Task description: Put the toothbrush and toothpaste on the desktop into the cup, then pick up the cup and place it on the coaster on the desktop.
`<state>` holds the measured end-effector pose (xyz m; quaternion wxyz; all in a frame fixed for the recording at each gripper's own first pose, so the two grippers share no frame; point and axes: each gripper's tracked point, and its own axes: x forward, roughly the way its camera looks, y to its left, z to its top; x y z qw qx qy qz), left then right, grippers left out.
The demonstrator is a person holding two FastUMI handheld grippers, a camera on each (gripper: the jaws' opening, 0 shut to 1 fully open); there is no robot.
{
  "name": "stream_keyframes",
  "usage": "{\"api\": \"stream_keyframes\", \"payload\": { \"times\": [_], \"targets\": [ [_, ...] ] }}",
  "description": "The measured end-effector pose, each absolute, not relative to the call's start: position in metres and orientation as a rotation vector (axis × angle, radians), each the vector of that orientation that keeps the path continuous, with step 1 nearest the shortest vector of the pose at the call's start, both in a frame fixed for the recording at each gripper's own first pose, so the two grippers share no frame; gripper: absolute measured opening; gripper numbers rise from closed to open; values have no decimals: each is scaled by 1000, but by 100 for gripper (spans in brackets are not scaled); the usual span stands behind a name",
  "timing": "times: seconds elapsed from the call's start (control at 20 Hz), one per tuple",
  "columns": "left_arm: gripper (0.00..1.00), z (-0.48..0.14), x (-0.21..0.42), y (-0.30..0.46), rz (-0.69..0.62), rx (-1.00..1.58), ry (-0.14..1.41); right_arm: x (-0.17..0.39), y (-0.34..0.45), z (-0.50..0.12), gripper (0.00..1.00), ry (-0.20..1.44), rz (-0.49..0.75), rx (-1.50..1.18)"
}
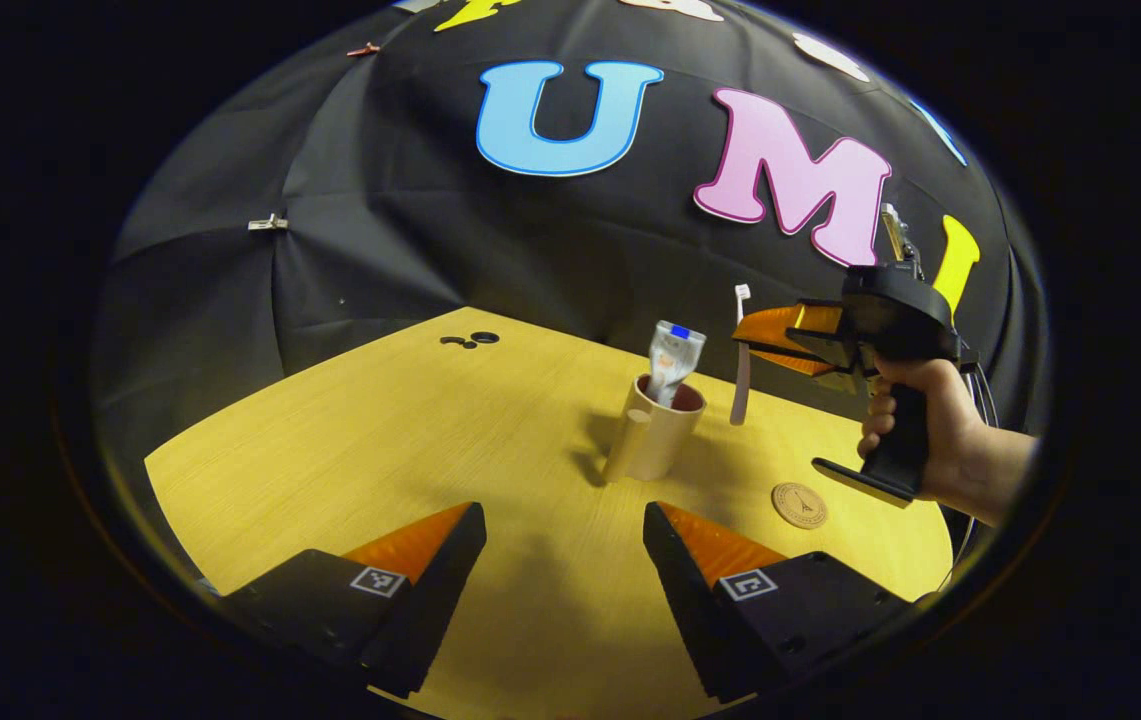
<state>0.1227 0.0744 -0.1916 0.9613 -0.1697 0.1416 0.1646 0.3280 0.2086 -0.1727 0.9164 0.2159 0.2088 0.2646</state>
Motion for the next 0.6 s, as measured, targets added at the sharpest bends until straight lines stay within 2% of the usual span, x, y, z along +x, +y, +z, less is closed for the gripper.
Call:
{"api": "stream_keyframes", "payload": {
  "times": [0.6],
  "targets": [
    [98,-203,129,75,327,-366,275,354,241,-184,6,317,561,383]
  ]
}}
